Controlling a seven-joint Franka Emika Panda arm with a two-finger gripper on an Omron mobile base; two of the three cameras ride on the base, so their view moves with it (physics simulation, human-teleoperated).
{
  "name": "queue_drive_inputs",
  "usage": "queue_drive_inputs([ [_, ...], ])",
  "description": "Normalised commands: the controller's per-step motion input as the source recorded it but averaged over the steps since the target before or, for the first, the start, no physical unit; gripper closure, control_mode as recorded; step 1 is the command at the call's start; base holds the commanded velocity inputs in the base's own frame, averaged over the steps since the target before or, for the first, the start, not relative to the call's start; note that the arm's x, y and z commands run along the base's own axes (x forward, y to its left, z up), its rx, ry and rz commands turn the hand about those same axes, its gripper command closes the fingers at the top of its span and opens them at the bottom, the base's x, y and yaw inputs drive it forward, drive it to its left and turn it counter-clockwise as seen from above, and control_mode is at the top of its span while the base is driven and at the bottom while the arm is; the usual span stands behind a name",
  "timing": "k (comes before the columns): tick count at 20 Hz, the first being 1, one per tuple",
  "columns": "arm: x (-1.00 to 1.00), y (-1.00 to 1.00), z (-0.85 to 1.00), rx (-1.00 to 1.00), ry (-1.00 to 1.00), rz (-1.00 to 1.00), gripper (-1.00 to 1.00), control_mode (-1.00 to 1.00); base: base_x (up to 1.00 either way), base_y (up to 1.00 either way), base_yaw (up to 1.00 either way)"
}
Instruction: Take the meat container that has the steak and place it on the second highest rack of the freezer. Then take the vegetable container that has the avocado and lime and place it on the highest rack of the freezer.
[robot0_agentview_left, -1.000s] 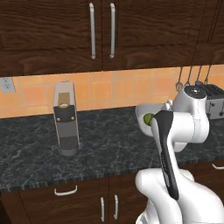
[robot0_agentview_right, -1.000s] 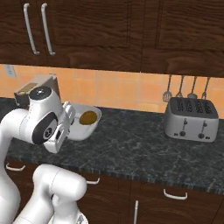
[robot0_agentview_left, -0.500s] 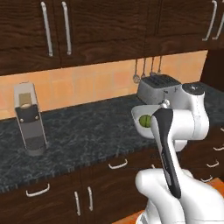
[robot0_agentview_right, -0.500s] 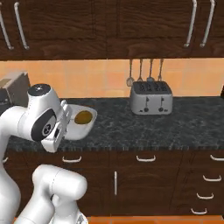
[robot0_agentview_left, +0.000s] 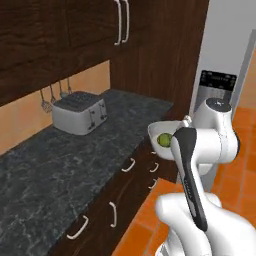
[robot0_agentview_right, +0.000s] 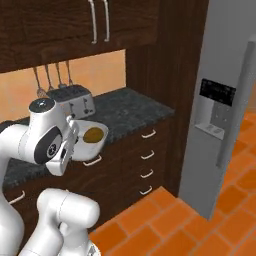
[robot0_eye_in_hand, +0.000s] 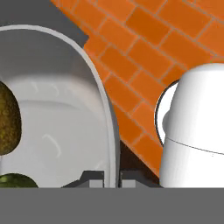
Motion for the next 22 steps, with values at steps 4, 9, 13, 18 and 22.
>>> queue_drive_inputs([
  [4,0.00,0.00,0.00,0.00,0.00,0.00,1.00,1.00,0.00,-0.20,-0.92],
  [9,0.00,0.00,0.00,0.00,0.00,0.00,1.00,1.00,0.00,-0.57,-0.80],
  [13,0.00,0.00,0.00,0.00,0.00,0.00,1.00,1.00,0.29,-0.94,-0.63],
  [18,0.00,0.00,0.00,0.00,0.00,0.00,1.00,1.00,0.43,-0.95,-0.06],
  [22,0.00,0.00,0.00,0.00,0.00,0.00,1.00,1.00,0.87,-0.26,0.00],
])
